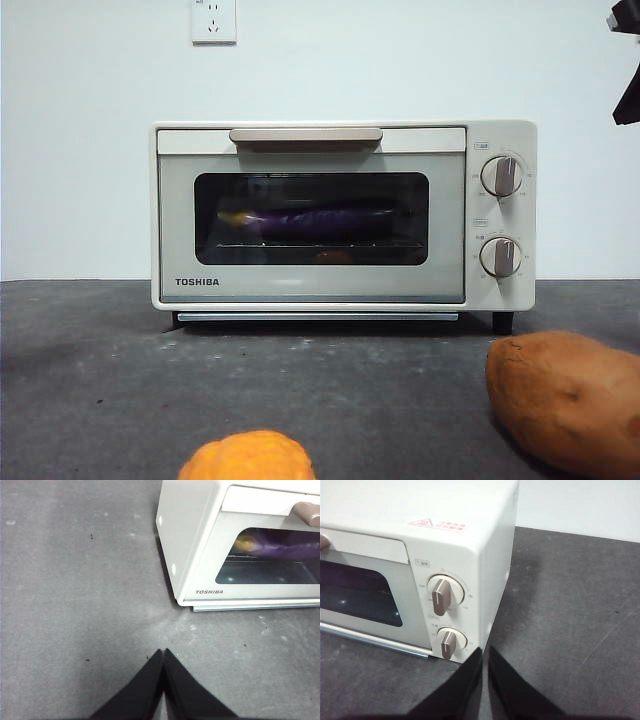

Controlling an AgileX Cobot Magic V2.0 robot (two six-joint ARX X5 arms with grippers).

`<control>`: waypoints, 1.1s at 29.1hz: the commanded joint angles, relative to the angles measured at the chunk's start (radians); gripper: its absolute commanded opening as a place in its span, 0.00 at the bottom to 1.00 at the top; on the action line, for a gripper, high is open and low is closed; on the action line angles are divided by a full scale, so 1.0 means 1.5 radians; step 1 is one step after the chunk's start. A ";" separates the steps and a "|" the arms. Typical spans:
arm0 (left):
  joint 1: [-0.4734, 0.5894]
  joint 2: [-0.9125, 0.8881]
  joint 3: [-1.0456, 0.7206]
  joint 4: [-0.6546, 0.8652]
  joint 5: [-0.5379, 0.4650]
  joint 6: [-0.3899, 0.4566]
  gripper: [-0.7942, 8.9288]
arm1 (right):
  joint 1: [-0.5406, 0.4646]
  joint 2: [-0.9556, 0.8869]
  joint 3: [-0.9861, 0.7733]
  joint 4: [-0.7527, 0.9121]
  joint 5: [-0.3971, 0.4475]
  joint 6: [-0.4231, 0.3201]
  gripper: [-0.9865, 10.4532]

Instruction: Take the eggplant from the table,put the eggplant in the oven

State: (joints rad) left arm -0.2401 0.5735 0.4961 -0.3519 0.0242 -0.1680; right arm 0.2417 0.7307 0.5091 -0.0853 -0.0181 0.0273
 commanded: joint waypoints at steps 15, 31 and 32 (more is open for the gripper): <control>0.097 -0.296 -0.080 -0.003 -0.057 0.105 0.09 | 0.002 0.003 0.002 0.008 0.003 0.008 0.09; 0.165 -0.380 -0.295 0.023 -0.052 0.104 0.09 | 0.002 0.003 0.002 0.031 0.003 0.008 0.09; 0.165 -0.380 -0.296 0.031 -0.052 0.104 0.09 | 0.002 0.003 0.002 0.031 0.003 0.008 0.09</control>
State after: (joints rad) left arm 0.0055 0.0036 0.0727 -0.3023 -0.0540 -0.0174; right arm 0.2417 0.7307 0.5091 -0.0521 -0.0170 0.0280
